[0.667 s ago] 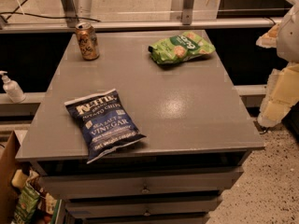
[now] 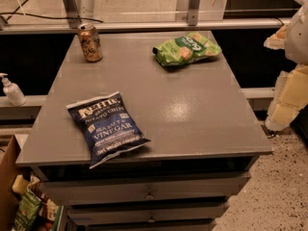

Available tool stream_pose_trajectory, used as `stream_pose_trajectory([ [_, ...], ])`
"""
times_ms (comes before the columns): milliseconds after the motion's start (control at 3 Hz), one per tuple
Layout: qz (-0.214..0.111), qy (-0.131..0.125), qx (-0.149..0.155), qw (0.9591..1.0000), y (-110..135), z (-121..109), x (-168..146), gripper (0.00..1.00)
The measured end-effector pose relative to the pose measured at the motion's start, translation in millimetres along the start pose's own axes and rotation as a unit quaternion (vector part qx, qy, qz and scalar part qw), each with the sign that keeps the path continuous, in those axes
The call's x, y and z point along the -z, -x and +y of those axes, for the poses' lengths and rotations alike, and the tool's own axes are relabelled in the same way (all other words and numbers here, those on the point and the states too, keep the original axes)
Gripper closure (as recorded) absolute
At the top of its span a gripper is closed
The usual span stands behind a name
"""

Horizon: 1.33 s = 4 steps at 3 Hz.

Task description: Pick green rice chip bag

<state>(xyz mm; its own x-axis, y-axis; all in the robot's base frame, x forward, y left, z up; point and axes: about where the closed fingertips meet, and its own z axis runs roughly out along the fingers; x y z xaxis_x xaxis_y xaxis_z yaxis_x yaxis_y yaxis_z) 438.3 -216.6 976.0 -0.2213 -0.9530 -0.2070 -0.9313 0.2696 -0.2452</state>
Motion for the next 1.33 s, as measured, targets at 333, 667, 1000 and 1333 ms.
stream_pose_trajectory([
  [333, -0.057, 0.002, 0.009, 0.9983, 16.4, -34.2, -31.0, 0.0],
  [667, -0.082, 0.023, 0.004, 0.9963, 20.7, -50.9, -69.9, 0.0],
  [1000, -0.082, 0.024, 0.004, 0.9964, 19.9, -50.5, -69.7, 0.0],
  [1333, -0.121, 0.002, -0.003, 0.9927, 32.3, -68.0, -65.8, 0.0],
])
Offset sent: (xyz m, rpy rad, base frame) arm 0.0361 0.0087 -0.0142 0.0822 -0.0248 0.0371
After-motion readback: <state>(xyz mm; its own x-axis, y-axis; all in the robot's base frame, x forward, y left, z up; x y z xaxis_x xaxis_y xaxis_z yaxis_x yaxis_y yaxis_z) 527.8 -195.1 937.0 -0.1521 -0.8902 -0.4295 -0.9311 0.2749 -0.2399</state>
